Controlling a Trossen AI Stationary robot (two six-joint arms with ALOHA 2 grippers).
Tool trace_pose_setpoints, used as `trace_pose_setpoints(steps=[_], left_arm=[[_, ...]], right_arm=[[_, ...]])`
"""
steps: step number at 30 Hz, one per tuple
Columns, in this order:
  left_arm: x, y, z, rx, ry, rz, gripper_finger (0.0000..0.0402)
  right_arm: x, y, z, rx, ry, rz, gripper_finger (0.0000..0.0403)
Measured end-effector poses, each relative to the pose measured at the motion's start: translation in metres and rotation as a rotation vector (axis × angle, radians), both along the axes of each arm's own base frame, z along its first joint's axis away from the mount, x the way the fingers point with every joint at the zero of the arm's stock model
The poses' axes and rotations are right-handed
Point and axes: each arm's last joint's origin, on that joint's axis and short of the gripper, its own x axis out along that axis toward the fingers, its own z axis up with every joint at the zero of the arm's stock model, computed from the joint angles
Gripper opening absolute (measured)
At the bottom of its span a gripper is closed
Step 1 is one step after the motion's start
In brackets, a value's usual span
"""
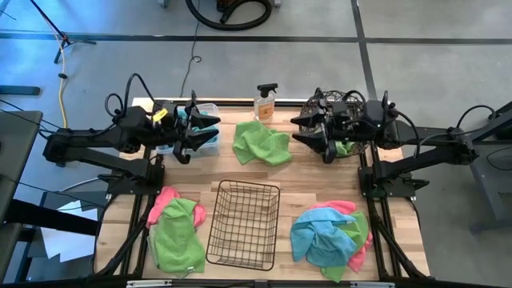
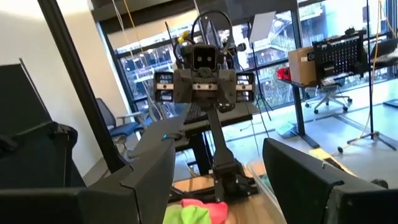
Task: Sort microfiber towel by color & place in baskets
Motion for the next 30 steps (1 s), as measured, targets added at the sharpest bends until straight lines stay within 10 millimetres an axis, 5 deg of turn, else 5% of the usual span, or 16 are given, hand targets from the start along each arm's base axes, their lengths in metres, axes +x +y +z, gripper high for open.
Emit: trace_pose_setpoints(steps=[8, 13, 30], left_arm=[[0.001, 0.000, -0.005, -0.003, 0.055, 0.011, 0.0177], [0.001, 0.000, -0.005, -0.004, 0.055, 0.011, 0.0177], [0.003, 0.000, -0.010, -0.065, 0.096, -0.001, 0.0177]], right_arm=[[0.001, 0.002, -0.012, 0.114, 0.127, 0.068, 0.0240], [-0.002, 0.018, -0.033, 0.264, 0.370, 0.185, 0.0240], [-0.013, 0.150, -0.137, 0.369, 1.301, 0.162, 0.0240]])
